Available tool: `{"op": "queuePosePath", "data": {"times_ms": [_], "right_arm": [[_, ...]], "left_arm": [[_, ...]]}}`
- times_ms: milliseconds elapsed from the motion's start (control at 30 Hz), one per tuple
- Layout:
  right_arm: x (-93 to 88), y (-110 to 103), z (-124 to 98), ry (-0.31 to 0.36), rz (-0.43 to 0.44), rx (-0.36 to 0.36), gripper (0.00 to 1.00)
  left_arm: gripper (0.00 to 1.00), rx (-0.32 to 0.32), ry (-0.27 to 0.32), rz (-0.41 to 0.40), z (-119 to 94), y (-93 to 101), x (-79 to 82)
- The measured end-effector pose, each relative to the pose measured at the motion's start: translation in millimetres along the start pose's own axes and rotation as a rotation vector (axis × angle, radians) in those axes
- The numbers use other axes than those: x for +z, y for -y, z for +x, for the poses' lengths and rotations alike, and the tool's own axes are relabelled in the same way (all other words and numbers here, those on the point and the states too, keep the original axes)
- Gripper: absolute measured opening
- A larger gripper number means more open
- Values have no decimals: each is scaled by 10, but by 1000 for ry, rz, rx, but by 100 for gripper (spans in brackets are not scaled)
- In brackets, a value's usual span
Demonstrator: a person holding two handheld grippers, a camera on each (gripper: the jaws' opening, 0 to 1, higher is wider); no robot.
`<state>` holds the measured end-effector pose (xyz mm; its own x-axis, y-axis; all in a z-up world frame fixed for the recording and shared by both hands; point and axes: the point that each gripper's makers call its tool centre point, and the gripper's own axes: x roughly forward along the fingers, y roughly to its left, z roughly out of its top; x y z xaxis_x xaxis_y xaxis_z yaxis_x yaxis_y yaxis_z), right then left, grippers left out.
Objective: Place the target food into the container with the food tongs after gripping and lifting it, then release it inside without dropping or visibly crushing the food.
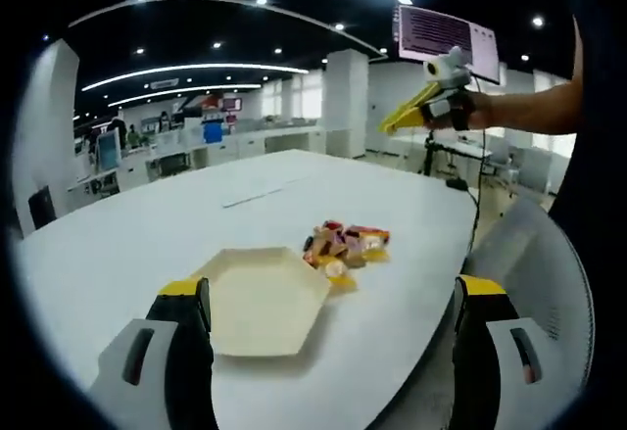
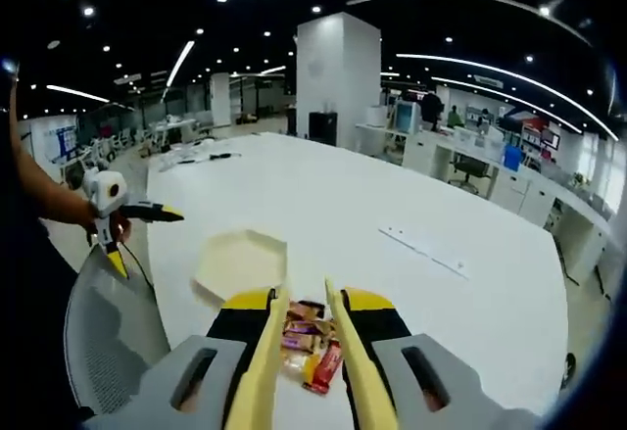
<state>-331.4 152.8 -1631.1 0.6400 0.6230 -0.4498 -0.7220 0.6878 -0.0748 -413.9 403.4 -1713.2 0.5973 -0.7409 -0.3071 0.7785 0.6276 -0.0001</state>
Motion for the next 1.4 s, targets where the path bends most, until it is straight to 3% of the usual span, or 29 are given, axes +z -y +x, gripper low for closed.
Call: {"op": "queuePosePath", "data": {"times_ms": [67,200,267,367,500,600,800,967,1033,1067,1133,1167,1200,1267,1400], "right_arm": [[-64,52,61,-22,10,-19,25],[-109,95,161,-33,33,-29,25],[-156,103,235,-47,28,-27,25],[-258,202,348,-67,34,-43,25],[-376,279,460,-88,45,-50,25],[-458,350,531,-97,56,-62,25],[-639,465,641,-121,95,-75,25],[-826,556,776,-162,115,-105,25],[-867,575,834,-162,126,-106,25],[-886,562,876,-164,132,-99,25],[-933,556,960,-175,130,-96,25],[-958,559,993,-180,129,-92,25],[-1002,581,1038,-189,132,-95,25],[-1055,605,1096,-197,142,-97,25],[-1162,633,1197,-216,162,-99,25]], "left_arm": [[100,19,-21,-45,-13,-47,-70],[100,79,-3,-27,-37,-92,-106],[100,140,-75,-1,-26,-150,-245],[100,136,-62,-36,49,-92,-253],[100,130,-49,-10,134,-4,-261],[100,132,-97,39,175,13,-285],[100,110,-49,28,180,91,-83],[100,128,-95,-32,227,107,-254],[99,108,-55,-100,257,142,-193],[99,71,-20,-103,261,190,-156],[99,97,-56,-46,245,148,-249],[99,104,-86,-64,240,142,-298],[99,93,-81,-98,252,165,-286],[99,92,-51,-56,247,168,-246],[99,106,-81,-41,259,155,-305]]}}
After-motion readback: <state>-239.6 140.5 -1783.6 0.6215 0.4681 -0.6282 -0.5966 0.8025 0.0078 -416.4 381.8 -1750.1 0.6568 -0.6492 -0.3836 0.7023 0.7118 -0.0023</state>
